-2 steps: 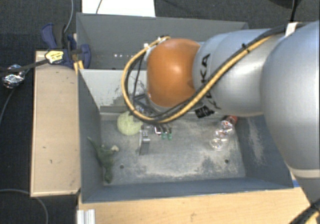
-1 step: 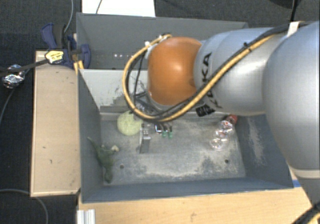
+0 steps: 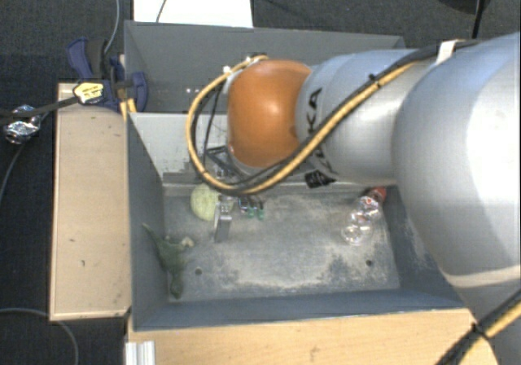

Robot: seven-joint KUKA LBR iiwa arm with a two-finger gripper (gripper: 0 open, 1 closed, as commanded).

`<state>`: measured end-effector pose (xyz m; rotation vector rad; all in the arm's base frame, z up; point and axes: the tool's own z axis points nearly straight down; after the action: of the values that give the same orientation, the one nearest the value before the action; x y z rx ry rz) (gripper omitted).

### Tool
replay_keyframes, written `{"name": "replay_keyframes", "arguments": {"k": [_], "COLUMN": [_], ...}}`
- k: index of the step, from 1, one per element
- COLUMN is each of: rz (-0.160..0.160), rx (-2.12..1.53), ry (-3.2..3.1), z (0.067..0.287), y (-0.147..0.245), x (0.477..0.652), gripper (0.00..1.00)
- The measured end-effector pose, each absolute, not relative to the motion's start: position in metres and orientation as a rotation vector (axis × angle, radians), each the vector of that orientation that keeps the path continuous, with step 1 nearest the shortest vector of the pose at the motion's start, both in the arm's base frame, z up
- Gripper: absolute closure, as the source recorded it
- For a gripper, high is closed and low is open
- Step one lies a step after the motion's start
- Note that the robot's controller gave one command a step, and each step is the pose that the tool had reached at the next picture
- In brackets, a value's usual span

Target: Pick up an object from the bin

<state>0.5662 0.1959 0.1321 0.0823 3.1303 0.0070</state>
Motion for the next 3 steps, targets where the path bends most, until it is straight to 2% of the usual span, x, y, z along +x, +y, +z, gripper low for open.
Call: {"name": "replay_keyframes", "arguments": {"k": [1,2,3], "rz": [0.002,0.010,0.010], "rx": [0.024,-0.106,-0.105], "ry": [3.139,3.125,3.125], "z": [0.104,0.072,0.072], "y": [0.189,0.164,0.164], "x": [0.580,0.593,0.593], "gripper": [0.00,1.00,1.00]}}
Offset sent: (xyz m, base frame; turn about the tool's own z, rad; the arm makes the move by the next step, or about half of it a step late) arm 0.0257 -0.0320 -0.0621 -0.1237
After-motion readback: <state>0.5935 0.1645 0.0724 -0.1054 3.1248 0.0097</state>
